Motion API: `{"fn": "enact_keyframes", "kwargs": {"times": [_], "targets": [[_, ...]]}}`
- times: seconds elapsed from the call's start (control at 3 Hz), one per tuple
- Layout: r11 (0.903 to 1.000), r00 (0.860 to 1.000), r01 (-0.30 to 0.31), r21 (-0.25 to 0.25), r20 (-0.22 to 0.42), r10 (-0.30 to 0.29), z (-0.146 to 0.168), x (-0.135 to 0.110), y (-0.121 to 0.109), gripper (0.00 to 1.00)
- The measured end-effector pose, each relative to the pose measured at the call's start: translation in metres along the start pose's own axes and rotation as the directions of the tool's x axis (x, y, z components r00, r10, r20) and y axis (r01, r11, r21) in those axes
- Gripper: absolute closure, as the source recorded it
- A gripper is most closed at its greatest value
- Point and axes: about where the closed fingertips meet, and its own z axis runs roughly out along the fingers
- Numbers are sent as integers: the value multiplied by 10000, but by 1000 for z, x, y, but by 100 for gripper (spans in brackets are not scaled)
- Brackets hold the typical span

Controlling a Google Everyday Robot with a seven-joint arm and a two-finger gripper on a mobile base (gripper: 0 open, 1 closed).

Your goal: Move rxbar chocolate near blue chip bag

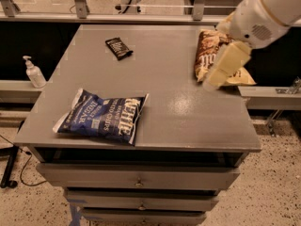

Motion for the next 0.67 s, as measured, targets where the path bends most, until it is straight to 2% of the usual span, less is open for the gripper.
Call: {"fn": "enact_keyframes", "kwargs": {"times": [0.33,0.67], "targets": [[9980,9862,-635,-27,1529,632,54,-62,-38,0],[9981,9865,-622,-37,1515,620,53,-61,-37,0]]}}
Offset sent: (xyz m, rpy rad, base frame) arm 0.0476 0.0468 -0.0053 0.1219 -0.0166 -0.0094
